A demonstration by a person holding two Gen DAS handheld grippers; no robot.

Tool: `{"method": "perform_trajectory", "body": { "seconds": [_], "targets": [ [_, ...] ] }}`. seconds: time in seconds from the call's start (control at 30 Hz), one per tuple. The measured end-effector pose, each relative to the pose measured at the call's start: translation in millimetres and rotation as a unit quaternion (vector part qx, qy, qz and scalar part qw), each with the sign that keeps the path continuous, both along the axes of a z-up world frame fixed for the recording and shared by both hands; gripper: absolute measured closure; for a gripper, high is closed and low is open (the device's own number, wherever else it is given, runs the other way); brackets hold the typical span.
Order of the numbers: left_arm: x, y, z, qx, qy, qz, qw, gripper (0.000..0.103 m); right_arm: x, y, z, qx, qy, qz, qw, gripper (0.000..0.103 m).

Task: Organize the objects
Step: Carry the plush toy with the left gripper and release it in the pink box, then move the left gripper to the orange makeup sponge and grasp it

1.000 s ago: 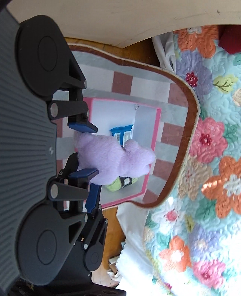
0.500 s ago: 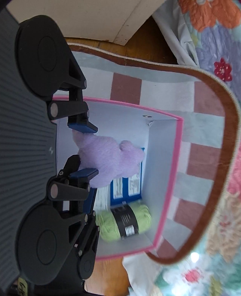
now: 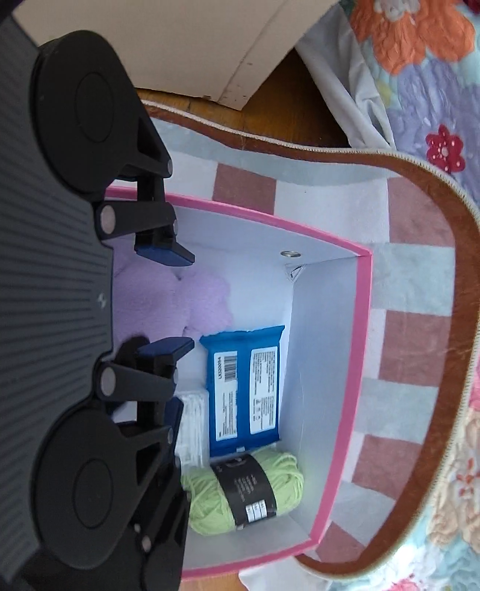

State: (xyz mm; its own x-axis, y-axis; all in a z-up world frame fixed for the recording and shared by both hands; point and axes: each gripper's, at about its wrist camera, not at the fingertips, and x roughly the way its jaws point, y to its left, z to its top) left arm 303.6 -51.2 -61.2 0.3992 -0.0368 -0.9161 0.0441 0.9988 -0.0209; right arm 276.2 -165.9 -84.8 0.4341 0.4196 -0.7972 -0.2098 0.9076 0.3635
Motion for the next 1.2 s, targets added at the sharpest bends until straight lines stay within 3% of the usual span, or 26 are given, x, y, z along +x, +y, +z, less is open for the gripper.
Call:
{"method": "perform_trajectory", "body": {
  "seconds": [0.2, 0.4, 0.7, 0.83, 0.97, 1.2],
  "targets": [
    [-31, 2, 37, -0.005, 0.0, 0.004, 1.0, 0.047, -29, -26, 29, 0.005, -0.015, 0.002, 1.0, 0.05],
    [-68, 1, 100, 0.007, -0.02, -0.015, 0.9997, 0.04, -64, -35, 77, -0.001, -0.045, 0.019, 0.999, 0.048],
    [-138, -21, 179, 0.018, -0.078, -0.066, 0.9946, 0.04, -131, -34, 148, -0.012, -0.11, 0.059, 0.992, 0.048],
    [-167, -34, 189, 0.031, -0.09, -0.088, 0.9915, 0.038, -165, -37, 168, -0.028, -0.14, 0.08, 0.987, 0.047],
    [-189, -43, 187, 0.006, -0.084, -0.113, 0.9901, 0.038, -196, -44, 175, -0.042, -0.154, 0.099, 0.982, 0.044],
    [-210, -66, 154, 0.002, -0.082, -0.155, 0.9846, 0.025, -231, -71, 148, -0.045, -0.15, 0.114, 0.981, 0.04]
  ]
}}
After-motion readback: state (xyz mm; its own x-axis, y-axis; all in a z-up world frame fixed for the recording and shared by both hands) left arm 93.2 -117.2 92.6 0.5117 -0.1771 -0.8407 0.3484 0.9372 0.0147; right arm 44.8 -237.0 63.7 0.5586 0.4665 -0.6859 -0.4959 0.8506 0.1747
